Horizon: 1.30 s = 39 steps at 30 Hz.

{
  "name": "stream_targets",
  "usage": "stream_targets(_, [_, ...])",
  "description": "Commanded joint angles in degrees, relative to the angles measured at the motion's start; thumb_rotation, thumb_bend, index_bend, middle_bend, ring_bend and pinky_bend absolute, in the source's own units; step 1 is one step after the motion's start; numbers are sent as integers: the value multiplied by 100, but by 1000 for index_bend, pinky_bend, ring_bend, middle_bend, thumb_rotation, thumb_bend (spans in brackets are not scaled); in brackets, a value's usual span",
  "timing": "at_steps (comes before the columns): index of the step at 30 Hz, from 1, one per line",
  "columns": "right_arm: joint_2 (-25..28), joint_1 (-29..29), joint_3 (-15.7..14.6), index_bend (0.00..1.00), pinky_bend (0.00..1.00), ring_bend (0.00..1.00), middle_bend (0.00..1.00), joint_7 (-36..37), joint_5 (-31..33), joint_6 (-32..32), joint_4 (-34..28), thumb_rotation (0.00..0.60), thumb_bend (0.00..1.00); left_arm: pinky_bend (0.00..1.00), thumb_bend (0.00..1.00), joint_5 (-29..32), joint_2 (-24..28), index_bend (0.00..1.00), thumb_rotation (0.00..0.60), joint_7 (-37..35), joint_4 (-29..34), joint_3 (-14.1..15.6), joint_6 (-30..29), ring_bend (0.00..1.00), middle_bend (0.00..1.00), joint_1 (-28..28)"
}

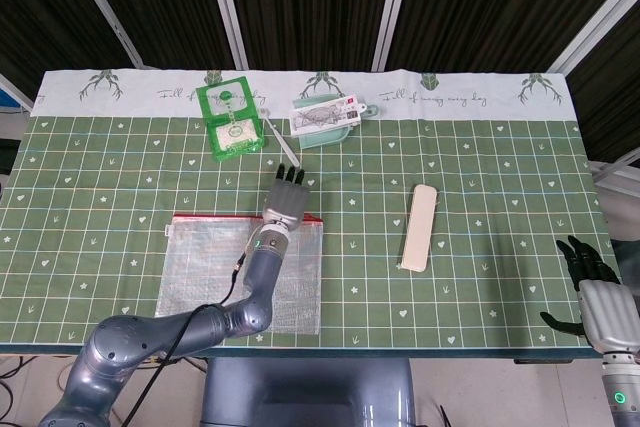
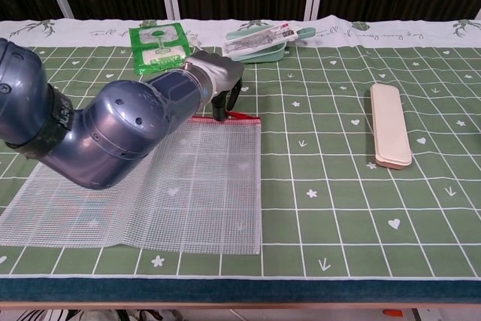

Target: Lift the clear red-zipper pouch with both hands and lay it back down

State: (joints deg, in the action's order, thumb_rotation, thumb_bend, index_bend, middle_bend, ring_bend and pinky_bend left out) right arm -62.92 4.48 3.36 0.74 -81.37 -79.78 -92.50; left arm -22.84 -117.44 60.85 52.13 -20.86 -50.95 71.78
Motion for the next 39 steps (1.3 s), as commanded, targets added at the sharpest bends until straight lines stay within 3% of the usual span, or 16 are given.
stream_targets(1, [2, 0, -2, 0, 197, 0, 0, -1, -9, -3, -6, 600, 143, 0, 282, 11, -13, 512, 600, 18, -18, -2, 14, 0, 96, 11])
stream_targets(24, [24, 2, -17, 0, 197, 0, 0, 34, -8, 30, -60, 600, 148, 0, 406, -4, 66, 588, 600, 48, 97, -37, -5, 0, 115, 7])
stream_targets(39, [60, -3, -26, 0, 197, 0, 0, 70, 30, 68, -146, 600, 149, 0, 420, -155, 639, 598, 600, 55, 951, -205, -374, 0, 123, 12])
